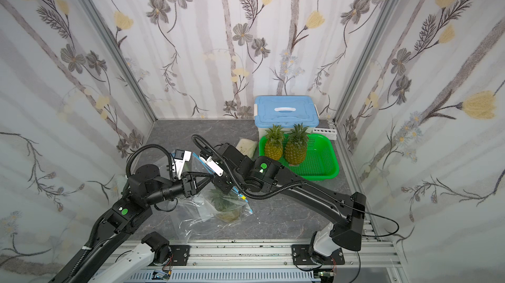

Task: Open the zip-top bag and take out the pineapple
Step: Open the zipper of the food storage bag at the center of the board.

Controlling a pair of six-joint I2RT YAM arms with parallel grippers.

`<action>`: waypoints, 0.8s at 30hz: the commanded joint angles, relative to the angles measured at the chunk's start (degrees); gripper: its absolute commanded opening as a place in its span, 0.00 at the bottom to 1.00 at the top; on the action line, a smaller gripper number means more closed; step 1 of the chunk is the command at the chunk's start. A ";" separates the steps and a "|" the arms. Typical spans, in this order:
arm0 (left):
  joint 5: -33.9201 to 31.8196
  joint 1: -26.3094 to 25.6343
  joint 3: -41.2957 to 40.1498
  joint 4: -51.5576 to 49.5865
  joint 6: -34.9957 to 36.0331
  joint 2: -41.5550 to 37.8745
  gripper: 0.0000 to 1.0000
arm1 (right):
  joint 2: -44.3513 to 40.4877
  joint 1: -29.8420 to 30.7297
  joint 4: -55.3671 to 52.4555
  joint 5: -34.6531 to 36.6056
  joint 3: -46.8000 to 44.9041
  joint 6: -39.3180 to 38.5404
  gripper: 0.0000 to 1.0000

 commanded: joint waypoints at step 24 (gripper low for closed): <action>-13.89 -1.54 1.44 0.74 -1.09 1.14 0.00 | -1.39 1.77 1.33 7.86 1.32 -0.67 0.01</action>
